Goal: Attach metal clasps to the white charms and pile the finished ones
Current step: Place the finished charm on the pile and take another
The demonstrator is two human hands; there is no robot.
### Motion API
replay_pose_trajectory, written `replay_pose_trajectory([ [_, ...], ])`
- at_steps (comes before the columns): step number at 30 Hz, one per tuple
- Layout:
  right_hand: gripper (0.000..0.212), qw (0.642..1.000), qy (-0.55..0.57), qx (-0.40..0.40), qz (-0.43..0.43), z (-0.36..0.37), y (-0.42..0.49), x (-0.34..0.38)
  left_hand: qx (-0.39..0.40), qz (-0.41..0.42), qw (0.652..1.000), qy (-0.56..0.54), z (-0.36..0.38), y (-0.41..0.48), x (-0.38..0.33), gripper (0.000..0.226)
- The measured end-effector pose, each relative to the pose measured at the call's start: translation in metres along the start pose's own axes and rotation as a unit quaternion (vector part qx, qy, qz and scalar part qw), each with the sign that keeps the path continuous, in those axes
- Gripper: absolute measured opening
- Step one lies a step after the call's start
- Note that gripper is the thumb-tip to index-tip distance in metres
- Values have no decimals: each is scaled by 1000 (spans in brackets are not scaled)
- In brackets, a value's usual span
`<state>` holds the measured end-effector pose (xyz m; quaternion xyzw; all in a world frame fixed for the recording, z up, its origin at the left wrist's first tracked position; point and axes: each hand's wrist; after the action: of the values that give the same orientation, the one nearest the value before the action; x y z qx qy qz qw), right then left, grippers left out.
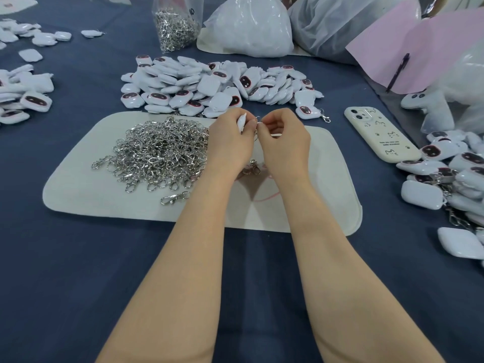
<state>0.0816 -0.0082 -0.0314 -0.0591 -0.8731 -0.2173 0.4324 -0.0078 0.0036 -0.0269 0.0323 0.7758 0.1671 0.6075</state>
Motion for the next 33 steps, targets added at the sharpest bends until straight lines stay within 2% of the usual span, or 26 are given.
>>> replay_pose_trajectory([
  [19, 9, 1000, 9, 12, -7, 0, 2, -2, 12, 7, 1000, 17, -1, -1, 2, 8],
  [27, 12, 998, 19, 45, -27, 0, 2, -4, 10, 1, 1000, 21, -4, -2, 2, 9],
  [33, 13, 998, 40, 28, -29, 1, 2, -5, 11, -6, 1000, 10, -1, -3, -1, 7],
])
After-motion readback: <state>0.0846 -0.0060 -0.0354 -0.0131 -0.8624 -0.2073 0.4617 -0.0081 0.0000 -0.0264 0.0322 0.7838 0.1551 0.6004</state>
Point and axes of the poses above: each hand's wrist, its own y-axis towards the middle knuckle, its own z-axis out of the palm, x = y × z, and after that the axes turned 13 degrees about -y, right-handed
